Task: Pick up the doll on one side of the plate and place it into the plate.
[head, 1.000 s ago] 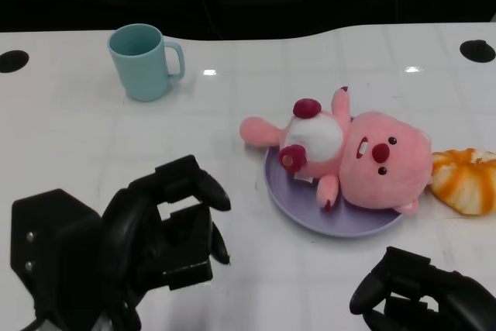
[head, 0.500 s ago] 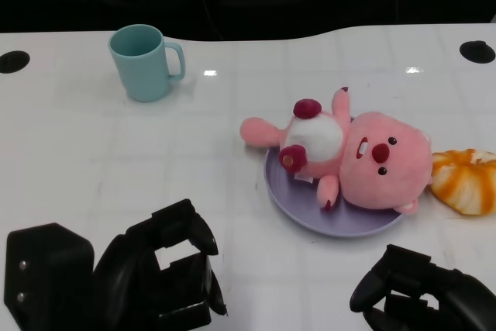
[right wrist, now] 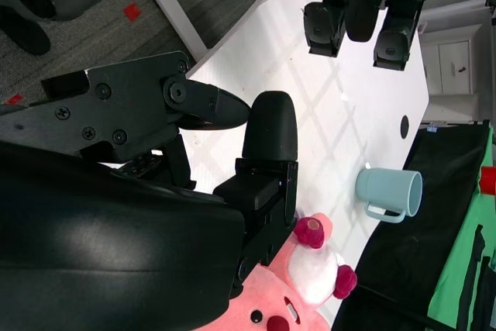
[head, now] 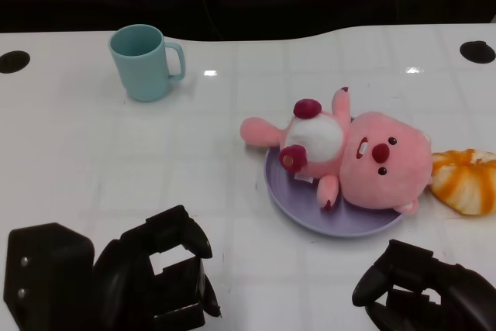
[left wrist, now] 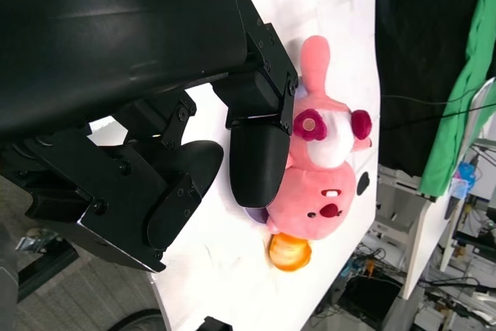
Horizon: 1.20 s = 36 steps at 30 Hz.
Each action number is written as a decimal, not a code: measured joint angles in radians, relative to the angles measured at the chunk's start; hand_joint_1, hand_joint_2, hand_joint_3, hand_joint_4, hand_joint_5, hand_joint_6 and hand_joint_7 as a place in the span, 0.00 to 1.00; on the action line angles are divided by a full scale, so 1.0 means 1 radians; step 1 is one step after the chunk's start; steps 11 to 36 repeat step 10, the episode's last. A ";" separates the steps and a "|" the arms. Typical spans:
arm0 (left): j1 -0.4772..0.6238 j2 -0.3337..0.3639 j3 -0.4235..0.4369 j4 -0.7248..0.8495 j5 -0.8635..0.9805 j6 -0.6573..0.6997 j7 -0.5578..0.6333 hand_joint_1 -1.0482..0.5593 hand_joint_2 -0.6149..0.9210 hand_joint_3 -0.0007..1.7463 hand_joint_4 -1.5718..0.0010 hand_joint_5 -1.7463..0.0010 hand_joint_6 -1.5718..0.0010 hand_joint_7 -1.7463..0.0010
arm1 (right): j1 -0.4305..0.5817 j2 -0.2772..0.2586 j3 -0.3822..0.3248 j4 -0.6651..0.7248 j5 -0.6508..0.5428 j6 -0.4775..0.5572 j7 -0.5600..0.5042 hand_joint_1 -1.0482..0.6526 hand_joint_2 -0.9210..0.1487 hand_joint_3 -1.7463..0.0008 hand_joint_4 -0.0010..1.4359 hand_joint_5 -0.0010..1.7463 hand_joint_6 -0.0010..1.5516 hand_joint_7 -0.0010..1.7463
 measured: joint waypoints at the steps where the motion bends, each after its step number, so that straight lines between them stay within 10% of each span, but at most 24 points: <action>1: -0.003 0.002 0.001 0.003 0.000 0.002 0.000 0.64 0.71 0.83 0.46 0.00 0.55 0.02 | 0.000 0.000 0.000 0.000 -0.002 -0.002 -0.001 0.45 0.00 0.72 0.46 1.00 0.33 0.92; 36: -0.010 0.003 0.002 0.012 0.000 0.010 0.000 0.64 0.70 0.84 0.45 0.00 0.54 0.01 | -0.002 0.000 -0.004 0.010 -0.003 -0.015 0.001 0.45 0.00 0.72 0.46 1.00 0.33 0.92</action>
